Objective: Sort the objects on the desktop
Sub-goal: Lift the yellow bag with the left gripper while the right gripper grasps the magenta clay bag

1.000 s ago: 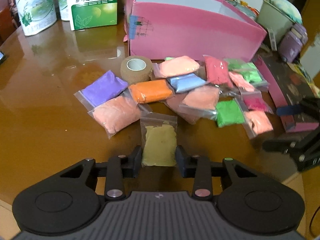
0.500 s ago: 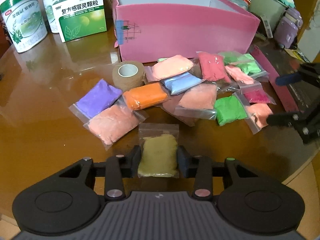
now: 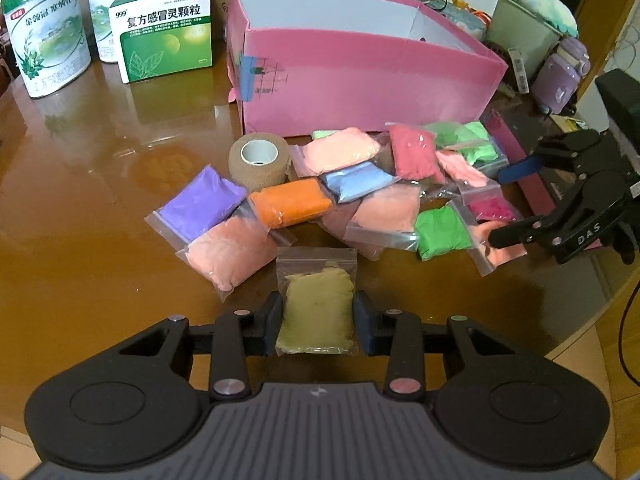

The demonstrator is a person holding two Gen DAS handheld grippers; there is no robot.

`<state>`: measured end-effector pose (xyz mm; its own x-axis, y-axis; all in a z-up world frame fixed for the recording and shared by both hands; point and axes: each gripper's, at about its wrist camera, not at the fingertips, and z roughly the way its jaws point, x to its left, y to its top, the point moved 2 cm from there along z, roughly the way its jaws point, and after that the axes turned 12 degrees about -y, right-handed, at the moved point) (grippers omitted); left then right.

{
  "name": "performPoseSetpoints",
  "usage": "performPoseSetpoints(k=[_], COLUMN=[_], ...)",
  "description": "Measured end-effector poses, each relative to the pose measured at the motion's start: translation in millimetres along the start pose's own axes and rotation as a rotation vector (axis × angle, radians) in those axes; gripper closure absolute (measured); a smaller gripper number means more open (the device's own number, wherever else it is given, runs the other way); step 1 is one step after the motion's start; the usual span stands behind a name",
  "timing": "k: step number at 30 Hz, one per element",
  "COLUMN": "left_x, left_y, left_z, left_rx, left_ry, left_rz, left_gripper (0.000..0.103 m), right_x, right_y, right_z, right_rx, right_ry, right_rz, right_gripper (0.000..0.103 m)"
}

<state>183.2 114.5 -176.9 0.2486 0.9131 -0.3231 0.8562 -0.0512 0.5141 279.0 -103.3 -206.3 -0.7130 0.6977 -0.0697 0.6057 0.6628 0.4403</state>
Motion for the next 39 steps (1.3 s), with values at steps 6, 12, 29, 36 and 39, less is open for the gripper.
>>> performPoseSetpoints(k=[6,12,29,36,39], left_x=[-1.7,-2.6,3.8,11.2,11.8], left_y=[8.1,15.4,35.3,45.9,52.3], left_z=[-4.7,-8.0,-29.0,-33.5,-36.8], left_rx=[-0.020,-0.034,-0.078,-0.098,-0.110], left_ry=[-0.014,-0.025,-0.064,-0.098,-0.118], left_rz=[0.005,0.008,0.008,0.005,0.018], left_gripper=[0.067,0.067,0.067,0.067,0.067], right_x=[19.5,7.4,13.3,20.2,19.8], right_y=[-12.2,-2.2,18.0,8.6,7.5], right_z=[-13.2,-10.3,-2.9,-19.8,-27.2], right_rx=[0.025,0.014,0.050,0.087,0.084], right_ry=[0.021,0.015,0.064,0.013,-0.005], right_rz=[-0.033,-0.031,-0.230,-0.205,-0.178], right_gripper=[0.033,0.042,0.052,0.057,0.066])
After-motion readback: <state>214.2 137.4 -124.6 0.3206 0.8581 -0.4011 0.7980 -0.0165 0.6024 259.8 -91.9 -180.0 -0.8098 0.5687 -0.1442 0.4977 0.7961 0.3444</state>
